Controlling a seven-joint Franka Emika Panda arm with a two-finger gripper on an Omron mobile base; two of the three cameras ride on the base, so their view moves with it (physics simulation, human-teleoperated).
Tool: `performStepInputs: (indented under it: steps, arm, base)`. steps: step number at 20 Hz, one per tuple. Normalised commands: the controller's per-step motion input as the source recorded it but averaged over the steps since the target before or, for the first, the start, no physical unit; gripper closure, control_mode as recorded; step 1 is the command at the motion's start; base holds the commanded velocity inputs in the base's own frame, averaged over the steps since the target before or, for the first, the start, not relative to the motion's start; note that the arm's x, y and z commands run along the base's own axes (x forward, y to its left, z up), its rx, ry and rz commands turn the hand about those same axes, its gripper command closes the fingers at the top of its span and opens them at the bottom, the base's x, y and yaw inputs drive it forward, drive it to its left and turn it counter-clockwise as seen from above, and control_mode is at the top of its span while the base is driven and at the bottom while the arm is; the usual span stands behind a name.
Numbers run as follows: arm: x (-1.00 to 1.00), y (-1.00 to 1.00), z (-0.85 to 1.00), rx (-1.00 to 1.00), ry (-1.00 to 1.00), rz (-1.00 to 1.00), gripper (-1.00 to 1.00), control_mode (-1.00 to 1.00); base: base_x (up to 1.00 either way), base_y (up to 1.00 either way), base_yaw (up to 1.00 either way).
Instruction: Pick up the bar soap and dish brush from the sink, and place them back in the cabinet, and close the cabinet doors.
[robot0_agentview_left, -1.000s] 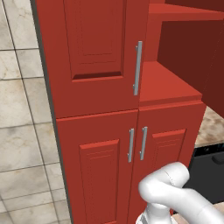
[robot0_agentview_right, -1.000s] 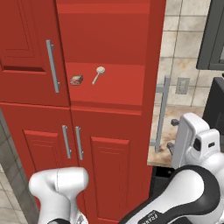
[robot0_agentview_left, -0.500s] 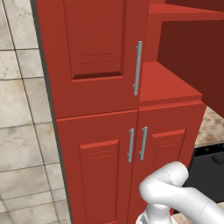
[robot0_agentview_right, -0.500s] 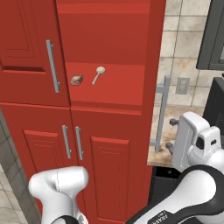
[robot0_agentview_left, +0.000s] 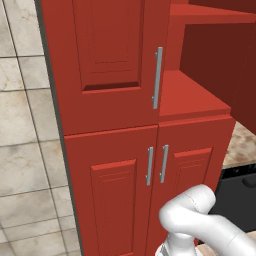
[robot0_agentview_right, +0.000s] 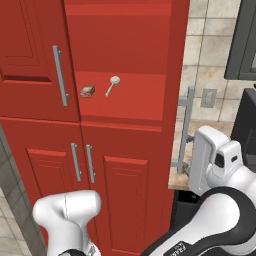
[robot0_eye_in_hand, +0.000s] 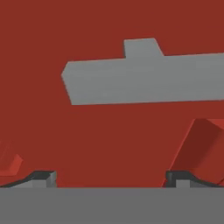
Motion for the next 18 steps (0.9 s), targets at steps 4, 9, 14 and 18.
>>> performStepInputs:
  steps: [4,9,14,18]
  arm:
    - [0.00,0.41,0.00,0.00,0.00,0.00,-1.00,-1.00]
    - [0.00,0.36,0.00,0.00,0.00,0.00,-1.00,-1.00]
    - [0.00,0.33,0.00,0.01,0.00,0.00,-1.00,-1.00]
    - [0.00,0.25,0.00,0.03,0.00,0.00,-1.00,-1.00]
  base:
    - [0.00,0.00,0.00]
    - [0.00,0.00,0.00]
    - [0.00,0.00,0.00]
    - [0.00,0.00,0.00]
